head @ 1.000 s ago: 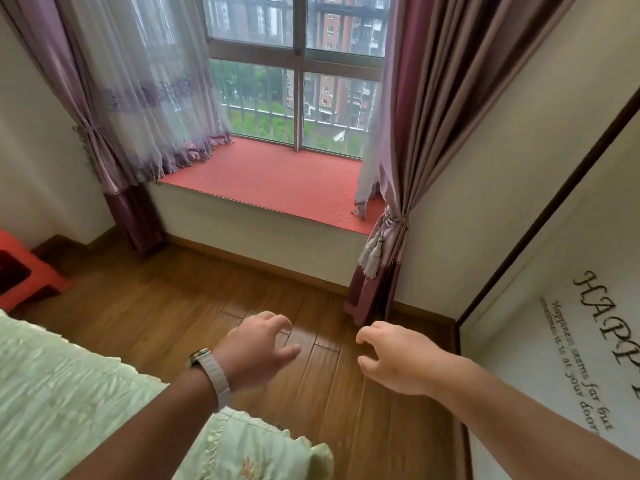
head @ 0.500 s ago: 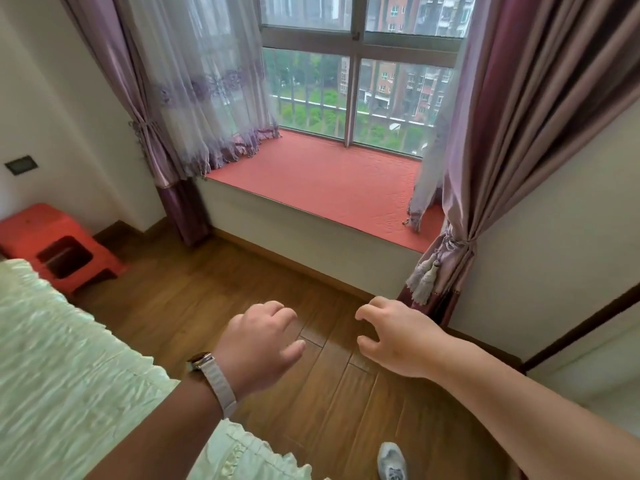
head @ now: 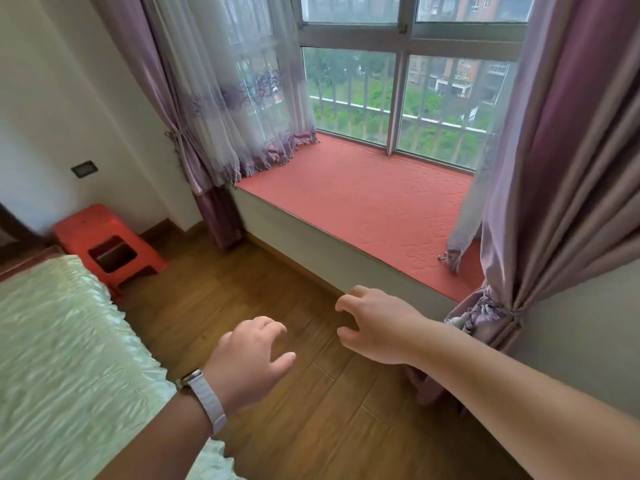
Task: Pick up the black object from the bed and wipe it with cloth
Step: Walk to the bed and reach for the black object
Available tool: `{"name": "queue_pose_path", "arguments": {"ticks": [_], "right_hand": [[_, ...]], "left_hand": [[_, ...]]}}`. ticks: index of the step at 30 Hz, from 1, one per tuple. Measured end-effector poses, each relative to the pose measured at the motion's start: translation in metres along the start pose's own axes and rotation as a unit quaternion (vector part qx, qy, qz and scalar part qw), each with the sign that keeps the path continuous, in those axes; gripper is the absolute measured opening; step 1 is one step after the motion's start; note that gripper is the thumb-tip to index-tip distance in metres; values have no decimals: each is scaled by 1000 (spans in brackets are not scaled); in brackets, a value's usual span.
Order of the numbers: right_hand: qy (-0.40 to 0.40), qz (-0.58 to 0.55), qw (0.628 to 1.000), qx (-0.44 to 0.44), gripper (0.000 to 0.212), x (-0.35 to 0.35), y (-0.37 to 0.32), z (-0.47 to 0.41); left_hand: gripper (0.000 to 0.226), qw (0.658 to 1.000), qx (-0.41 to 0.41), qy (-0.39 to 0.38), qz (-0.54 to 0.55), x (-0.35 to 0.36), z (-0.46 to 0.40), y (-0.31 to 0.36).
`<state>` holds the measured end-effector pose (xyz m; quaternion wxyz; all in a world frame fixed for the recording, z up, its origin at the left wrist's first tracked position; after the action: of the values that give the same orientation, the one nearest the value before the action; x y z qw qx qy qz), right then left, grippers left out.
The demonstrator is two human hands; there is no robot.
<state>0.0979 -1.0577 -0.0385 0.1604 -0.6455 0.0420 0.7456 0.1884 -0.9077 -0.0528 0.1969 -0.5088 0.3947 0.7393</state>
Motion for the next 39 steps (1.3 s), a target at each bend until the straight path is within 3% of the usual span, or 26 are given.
{"name": "queue_pose_path", "arguments": {"ticks": [9, 15, 26, 39], "right_hand": [[5, 12, 994, -107, 44, -22, -31, -95], [20, 48, 986, -157, 44, -28, -73, -177], [28, 77, 983, -165, 43, -58, -156, -346], [-3, 82, 947, -309, 43, -46, -288, -480]], "left_hand": [[48, 994, -76, 69, 22, -59, -41, -43], [47, 988, -110, 92, 47, -86, -72, -112], [47, 980, -131, 125, 84, -162, -156, -267], [46, 952, -232, 168, 112, -208, -157, -413]]}}
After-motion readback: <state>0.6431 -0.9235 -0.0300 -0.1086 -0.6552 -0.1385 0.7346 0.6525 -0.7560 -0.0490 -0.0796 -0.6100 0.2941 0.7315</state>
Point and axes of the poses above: each hand's wrist, its own z-axis away from the middle knuckle, its own x-axis out of the palm, y = z × x, the point moved 9 cm from there along -z, towards the middle knuckle, and after that the axes turned 10 degrees about z, right-handed, at the moved point
